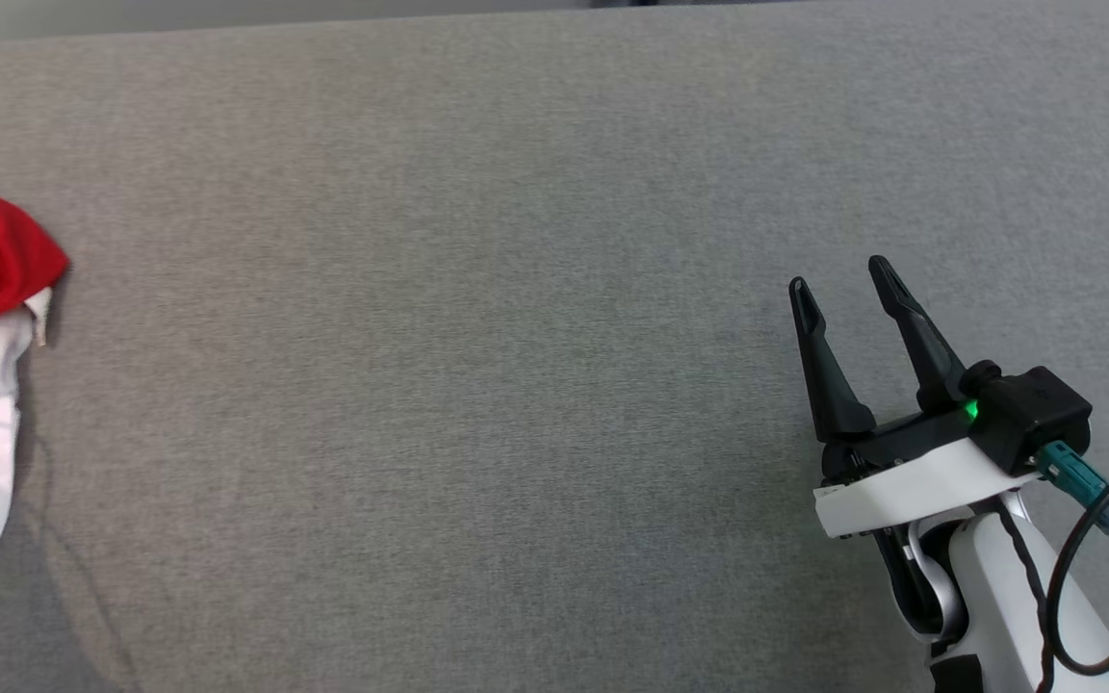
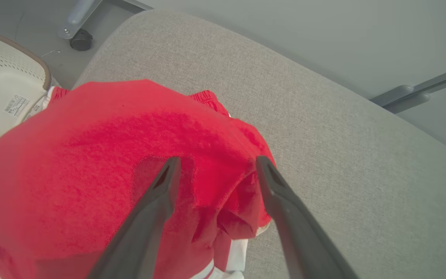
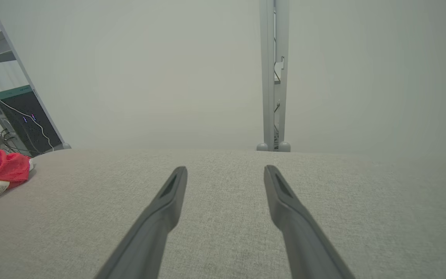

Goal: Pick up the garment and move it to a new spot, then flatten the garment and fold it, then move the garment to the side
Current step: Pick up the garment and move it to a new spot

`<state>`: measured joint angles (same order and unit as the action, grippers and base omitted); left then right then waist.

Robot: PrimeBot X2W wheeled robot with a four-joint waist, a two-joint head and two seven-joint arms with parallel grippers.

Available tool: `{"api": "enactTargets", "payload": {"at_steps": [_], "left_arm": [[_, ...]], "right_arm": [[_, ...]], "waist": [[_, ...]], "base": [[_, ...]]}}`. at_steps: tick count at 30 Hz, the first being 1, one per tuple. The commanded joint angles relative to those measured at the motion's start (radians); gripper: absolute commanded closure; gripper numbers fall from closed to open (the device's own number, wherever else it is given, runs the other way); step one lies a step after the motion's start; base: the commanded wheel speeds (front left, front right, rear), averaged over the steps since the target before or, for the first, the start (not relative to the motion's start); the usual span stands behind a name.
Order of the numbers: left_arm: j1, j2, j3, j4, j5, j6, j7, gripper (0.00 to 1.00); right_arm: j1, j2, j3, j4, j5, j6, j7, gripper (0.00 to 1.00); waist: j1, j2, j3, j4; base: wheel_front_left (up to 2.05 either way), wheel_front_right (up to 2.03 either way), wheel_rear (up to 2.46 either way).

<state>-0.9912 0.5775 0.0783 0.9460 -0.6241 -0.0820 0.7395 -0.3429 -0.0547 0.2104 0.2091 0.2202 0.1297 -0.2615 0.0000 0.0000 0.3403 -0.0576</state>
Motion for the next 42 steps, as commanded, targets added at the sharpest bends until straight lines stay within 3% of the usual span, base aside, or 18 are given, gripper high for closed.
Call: {"api": "enactTargets", "payload": {"at_steps": [1, 11, 12, 13, 14, 16, 25, 32, 42], "left_arm": [[-0.02, 0.011, -0.004, 0.021, 0.008, 0.011, 0.005, 0.0], [-0.039, 0.068, -0.023, 0.169, 0.017, 0.018, 0.08, 0.0], [-0.038, 0.072, -0.031, 0.178, 0.024, 0.019, 0.085, 0.13], [-0.038, 0.072, -0.031, 0.178, 0.024, 0.019, 0.085, 0.13], [-0.039, 0.079, -0.039, 0.182, 0.032, 0.021, 0.08, 0.55], [-0.046, 0.084, -0.046, 0.185, 0.038, 0.017, 0.061, 1.0], [-0.069, 0.062, -0.07, 0.203, 0.022, -0.031, 0.047, 1.0], [-0.063, 0.035, -0.109, 0.156, 0.003, -0.049, -0.014, 1.0], [0.019, -0.035, -0.324, -0.28, -0.216, -0.051, 0.016, 1.0]], "right_arm": [[-0.007, 0.0, -0.002, -0.008, -0.004, 0.002, -0.003, 0.0], [0.002, 0.002, -0.011, -0.025, -0.009, 0.002, -0.003, 0.0], [0.004, 0.002, -0.012, -0.026, -0.009, 0.002, -0.003, 0.0], [0.004, 0.002, -0.012, -0.026, -0.009, 0.002, -0.003, 0.0], [0.005, 0.002, -0.013, -0.026, -0.01, 0.002, -0.003, 0.0], [0.005, 0.002, -0.013, -0.027, -0.011, 0.002, -0.003, 0.0], [0.008, 0.002, -0.008, -0.019, -0.012, 0.002, -0.003, 0.0], [0.028, 0.002, -0.001, -0.001, -0.009, 0.002, -0.003, 0.0], [0.092, 0.0, 0.004, 0.042, 0.012, 0.002, -0.003, 0.0]], "waist": [[0.0, 0.0, 0.049, -0.065], [0.0, 0.0, 0.074, -0.131], [0.0, 0.0, 0.075, -0.132], [0.0, 0.0, 0.075, -0.132], [0.0, 0.0, 0.075, -0.133], [0.0, 0.0, 0.076, -0.134], [0.0, 0.0, 0.056, -0.111], [0.0, 0.0, -0.029, -0.077], [0.0, 0.0, -0.202, -0.039]], "base": [[0.0, 0.0, 0.0], [0.0, 0.0, 0.0], [0.0, 0.0, 0.0], [0.0, 0.0, 0.0], [0.0, 0.0, 0.0], [0.0, 0.0, 0.0], [0.0, 0.0, 0.0], [0.0, 0.0, 0.0], [0.0, 0.0, 0.0]]}}
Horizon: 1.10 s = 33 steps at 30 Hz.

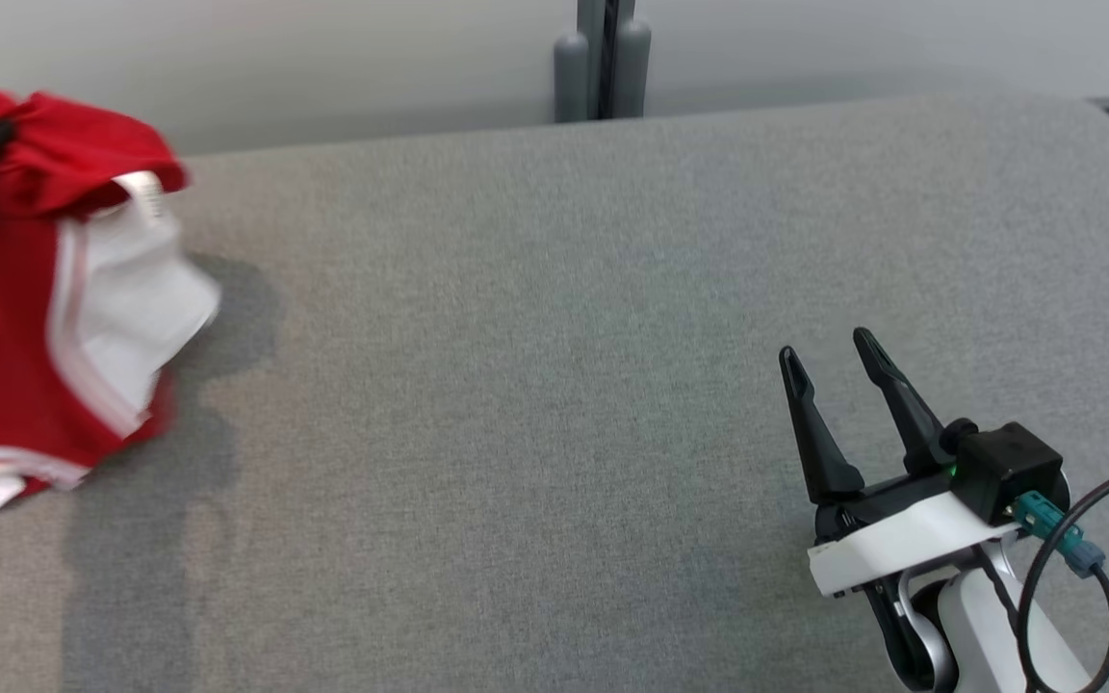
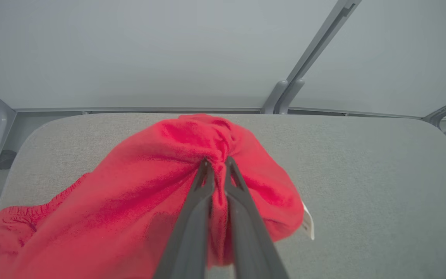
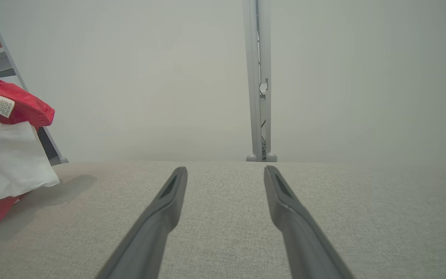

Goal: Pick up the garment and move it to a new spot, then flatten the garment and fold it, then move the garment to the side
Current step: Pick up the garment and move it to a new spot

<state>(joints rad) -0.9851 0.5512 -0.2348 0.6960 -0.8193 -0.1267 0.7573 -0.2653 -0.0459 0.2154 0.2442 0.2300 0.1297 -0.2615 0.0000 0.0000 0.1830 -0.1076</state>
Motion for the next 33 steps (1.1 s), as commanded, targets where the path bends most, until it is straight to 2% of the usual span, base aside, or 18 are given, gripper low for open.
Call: {"api": "enactTargets", "payload": {"at_steps": [1, 6, 9, 13, 14, 20, 24, 29, 33], "left_arm": [[0.019, -0.015, -0.027, -0.068, -0.045, -0.006, 0.004, 1.0], [0.056, -0.053, -0.098, -0.234, -0.132, -0.006, 0.017, 1.0], [0.076, -0.08, -0.153, -0.324, -0.115, -0.006, -0.006, 1.0], [0.096, -0.151, -0.177, -0.402, -0.119, 0.003, -0.053, 1.0], [0.096, -0.151, -0.177, -0.402, -0.119, 0.003, -0.053, 1.0], [0.086, -0.299, -0.173, -0.473, -0.195, 0.026, -0.1, 1.0], [0.071, -0.389, -0.143, -0.512, -0.272, 0.02, -0.144, 1.0], [0.113, -0.381, -0.12, -0.506, -0.303, 0.015, -0.162, 1.0], [0.19, -0.3, -0.129, -0.472, -0.247, 0.009, -0.18, 1.0]], "right_arm": [[0.016, -0.009, 0.0, 0.009, 0.006, 0.002, -0.003, 0.0], [0.027, -0.009, 0.0, 0.012, 0.019, 0.002, -0.003, 0.0], [0.031, -0.009, -0.004, 0.008, 0.028, 0.002, -0.003, 0.0], [0.034, -0.008, -0.018, 0.0, 0.035, 0.002, -0.003, 0.0], [0.034, -0.008, -0.018, 0.0, 0.035, 0.002, -0.003, 0.0], [0.028, -0.007, -0.041, -0.018, 0.044, 0.002, -0.003, 0.0], [0.017, -0.008, -0.056, -0.027, 0.049, 0.002, -0.003, 0.0], [0.019, -0.007, -0.085, -0.037, 0.047, 0.002, -0.003, 0.0], [0.024, -0.007, -0.095, -0.039, 0.045, 0.002, -0.003, 0.0]], "waist": [[0.0, 0.0, -0.057, 0.009], [0.0, 0.0, -0.1, -0.021], [0.0, 0.0, -0.114, -0.054], [0.0, 0.0, -0.114, -0.103], [0.0, 0.0, -0.114, -0.103], [0.0, 0.0, -0.092, -0.175], [0.0, 0.0, -0.069, -0.21], [0.0, 0.0, -0.049, -0.217], [0.0, 0.0, -0.037, -0.199]], "base": [[0.0, 0.0, 0.0], [0.0, 0.0, 0.0], [0.0, 0.0, 0.0], [0.0, 0.0, 0.0], [0.0, 0.0, 0.0], [0.0, 0.0, 0.0], [0.0, 0.0, 0.0], [0.0, 0.0, 0.0], [0.0, 0.0, 0.0]]}}
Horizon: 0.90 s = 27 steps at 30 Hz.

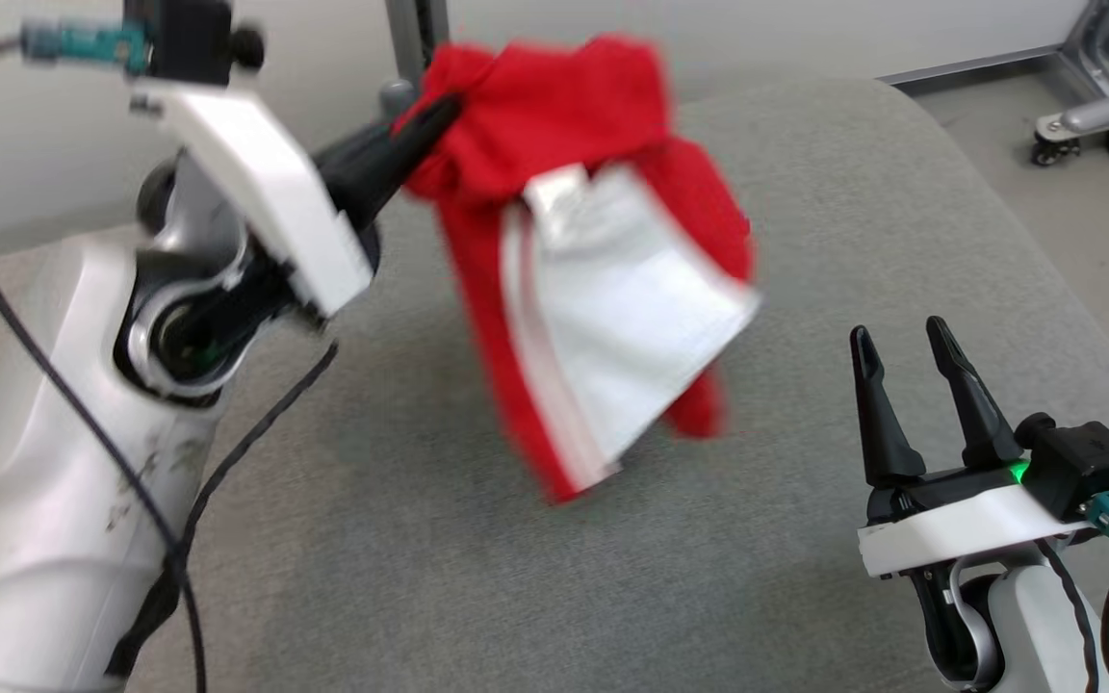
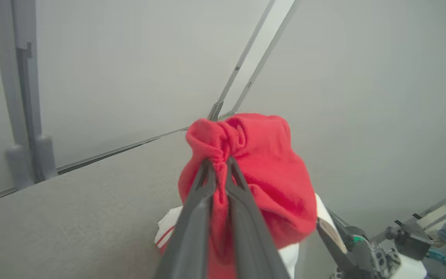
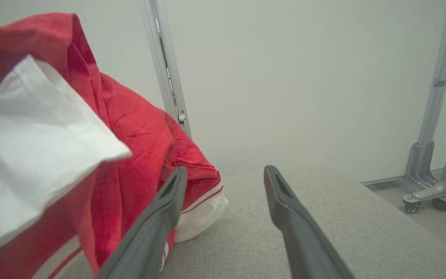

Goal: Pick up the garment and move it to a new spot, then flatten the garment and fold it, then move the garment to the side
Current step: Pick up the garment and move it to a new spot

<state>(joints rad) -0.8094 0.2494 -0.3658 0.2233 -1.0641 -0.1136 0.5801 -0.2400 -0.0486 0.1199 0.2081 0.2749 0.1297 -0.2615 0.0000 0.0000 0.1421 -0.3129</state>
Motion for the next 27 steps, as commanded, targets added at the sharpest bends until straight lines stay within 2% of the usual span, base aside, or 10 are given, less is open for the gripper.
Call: {"api": "enactTargets", "payload": {"at_steps": [1, 7, 9, 14, 15, 16, 17, 18, 21, 27], "left_arm": [[0.039, 0.014, -0.003, 0.01, 0.003, -0.007, -0.01, 1.0], [0.157, 0.094, 0.004, 0.133, 0.038, -0.014, -0.087, 1.0], [0.163, 0.12, -0.008, 0.195, 0.075, -0.017, -0.135, 0.92], [0.141, 0.122, -0.014, 0.371, 0.076, -0.018, -0.229, 0.88], [0.131, 0.12, -0.022, 0.392, 0.072, -0.019, -0.242, 0.83], [0.128, 0.119, -0.031, 0.41, 0.064, -0.019, -0.254, 0.62], [0.129, 0.119, -0.041, 0.428, 0.059, -0.019, -0.263, 0.19], [0.126, 0.119, -0.053, 0.441, 0.052, -0.019, -0.274, 0.0], [0.113, 0.115, -0.087, 0.451, 0.024, -0.019, -0.302, 0.0], [0.094, 0.143, -0.141, 0.42, -0.014, -0.019, -0.345, 0.0]], "right_arm": [[0.0, -0.004, 0.0, -0.004, 0.0, 0.002, -0.003, 0.0], [-0.02, -0.005, 0.008, -0.002, 0.0, 0.002, -0.003, 0.0], [-0.021, -0.005, 0.012, 0.002, -0.005, 0.002, -0.003, 0.0], [-0.038, -0.005, 0.028, 0.014, -0.016, 0.002, -0.003, 0.0], [-0.039, -0.005, 0.03, 0.016, -0.017, 0.002, -0.003, 0.0], [-0.039, -0.005, 0.032, 0.017, -0.02, 0.002, -0.003, 0.0], [-0.038, -0.005, 0.032, 0.018, -0.021, 0.002, -0.003, 0.0], [-0.038, -0.005, 0.033, 0.019, -0.021, 0.002, -0.003, 0.0], [-0.036, -0.005, 0.031, 0.021, -0.026, 0.002, -0.003, 0.0], [-0.025, -0.005, 0.028, 0.024, -0.034, 0.002, -0.003, 0.0]], "waist": [[0.0, 0.0, 0.007, 0.015], [0.0, 0.0, 0.026, 0.061], [0.0, 0.0, 0.028, 0.077], [0.0, 0.0, 0.025, 0.101], [0.0, 0.0, 0.025, 0.105], [0.0, 0.0, 0.025, 0.109], [0.0, 0.0, 0.025, 0.113], [0.0, 0.0, 0.025, 0.116], [0.0, 0.0, 0.023, 0.13], [0.0, 0.0, 0.011, 0.153]], "base": [[0.0, 0.0, 0.0], [0.0, 0.0, 0.0], [0.0, 0.0, 0.0], [0.0, 0.0, 0.0], [0.0, 0.0, 0.0], [0.0, 0.0, 0.0], [0.0, 0.0, 0.0], [0.0, 0.0, 0.0], [0.0, 0.0, 0.0], [0.0, 0.0, 0.0]]}}
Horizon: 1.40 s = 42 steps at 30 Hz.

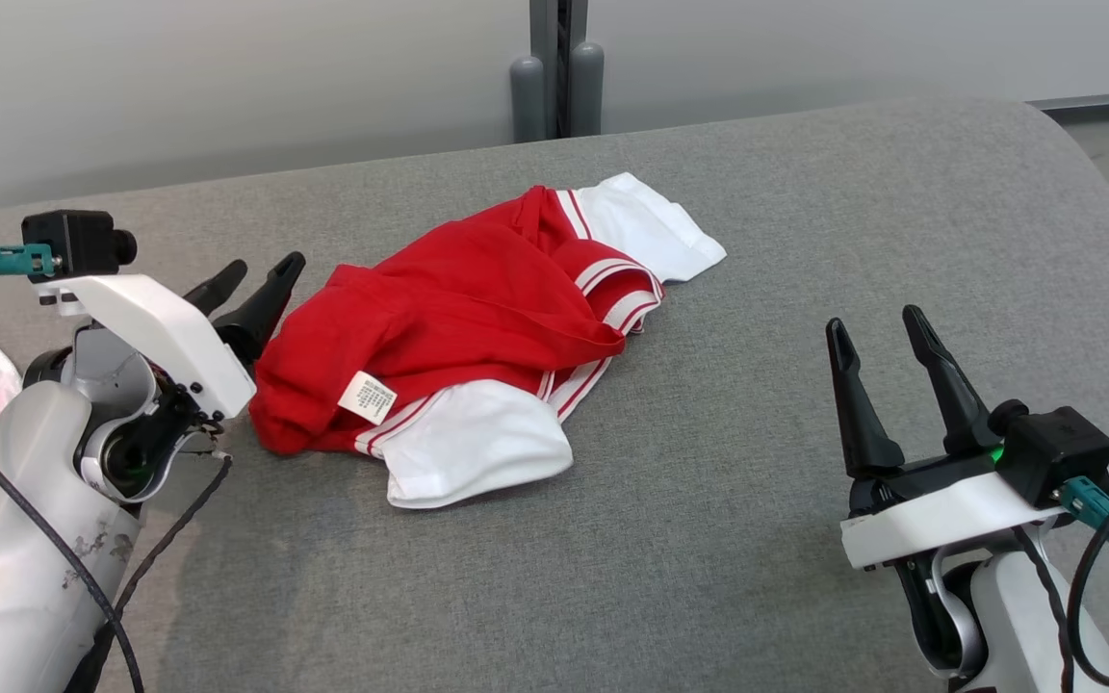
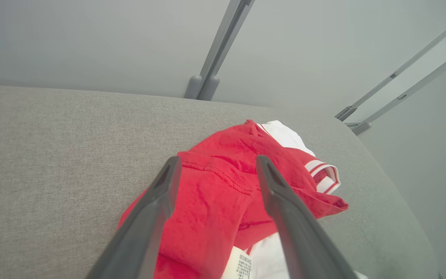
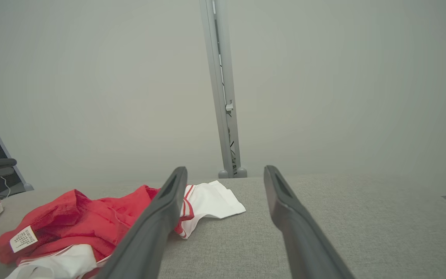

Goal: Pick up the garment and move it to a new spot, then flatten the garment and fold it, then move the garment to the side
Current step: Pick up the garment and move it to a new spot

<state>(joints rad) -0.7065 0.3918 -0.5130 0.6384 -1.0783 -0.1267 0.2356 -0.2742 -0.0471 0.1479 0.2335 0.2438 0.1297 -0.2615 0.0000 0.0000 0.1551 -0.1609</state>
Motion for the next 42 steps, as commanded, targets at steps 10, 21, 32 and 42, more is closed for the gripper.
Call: {"api": "enactTargets", "payload": {"at_steps": [10, 21, 32, 42], "left_arm": [[-0.02, 0.12, -0.05, -0.152, 0.008, -0.006, -0.109, 0.0], [0.176, 0.164, 0.008, -0.359, 0.131, 0.168, -0.404, 0.0], [0.46, 0.068, 0.165, -0.53, 0.379, 0.347, -0.501, 0.0], [0.661, -0.148, 0.373, -0.564, 0.53, 0.282, -0.502, 0.0]], "right_arm": [[0.028, -0.012, -0.002, -0.006, -0.005, 0.002, -0.003, 0.0], [0.057, -0.018, -0.01, -0.011, 0.003, 0.002, -0.003, 0.0], [0.081, -0.032, -0.028, -0.034, 0.01, 0.002, -0.003, 0.0], [0.108, -0.03, -0.046, -0.076, 0.001, 0.002, -0.003, 0.0]], "waist": [[0.0, 0.0, -0.036, 0.034], [0.0, 0.0, -0.057, 0.05], [0.0, 0.0, -0.066, 0.06], [0.0, 0.0, -0.056, 0.065]], "base": [[0.0, 0.0, 0.0], [0.0, 0.0, 0.0], [0.0, 0.0, 0.0], [0.0, 0.0, 0.0]]}}
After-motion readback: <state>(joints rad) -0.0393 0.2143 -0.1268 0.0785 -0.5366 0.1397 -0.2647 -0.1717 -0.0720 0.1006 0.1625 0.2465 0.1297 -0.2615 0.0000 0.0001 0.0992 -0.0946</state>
